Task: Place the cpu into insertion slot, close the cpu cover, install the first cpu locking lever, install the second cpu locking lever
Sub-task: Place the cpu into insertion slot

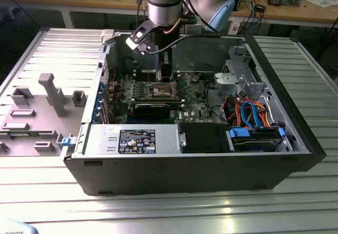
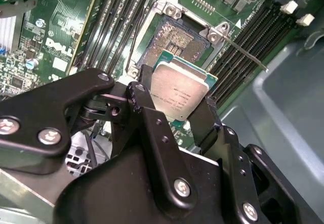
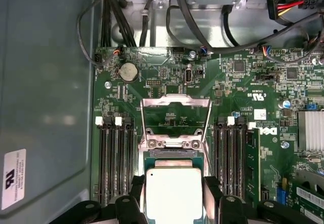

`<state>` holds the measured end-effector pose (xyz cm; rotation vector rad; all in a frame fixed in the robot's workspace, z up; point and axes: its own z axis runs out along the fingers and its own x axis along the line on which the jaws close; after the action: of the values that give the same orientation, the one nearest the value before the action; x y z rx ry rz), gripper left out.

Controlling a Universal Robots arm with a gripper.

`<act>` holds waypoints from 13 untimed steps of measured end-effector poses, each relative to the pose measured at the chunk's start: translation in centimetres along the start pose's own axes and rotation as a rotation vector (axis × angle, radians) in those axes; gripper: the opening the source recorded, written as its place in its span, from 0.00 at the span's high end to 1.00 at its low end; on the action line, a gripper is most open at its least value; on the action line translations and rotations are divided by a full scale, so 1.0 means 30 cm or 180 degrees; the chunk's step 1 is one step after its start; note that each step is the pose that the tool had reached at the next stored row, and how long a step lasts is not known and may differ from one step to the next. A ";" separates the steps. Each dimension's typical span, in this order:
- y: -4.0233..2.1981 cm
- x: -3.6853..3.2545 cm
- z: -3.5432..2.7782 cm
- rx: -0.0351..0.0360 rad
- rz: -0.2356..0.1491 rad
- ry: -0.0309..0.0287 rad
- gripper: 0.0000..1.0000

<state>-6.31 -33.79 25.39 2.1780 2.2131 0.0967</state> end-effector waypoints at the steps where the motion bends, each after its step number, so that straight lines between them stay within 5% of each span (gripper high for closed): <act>1: -0.001 -0.001 0.005 0.0000 -0.0002 0.0000 0.46; 13: -0.002 -0.002 0.016 -0.0006 -0.0005 0.0000 0.46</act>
<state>-6.35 -33.85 24.89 2.1752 2.2138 0.0987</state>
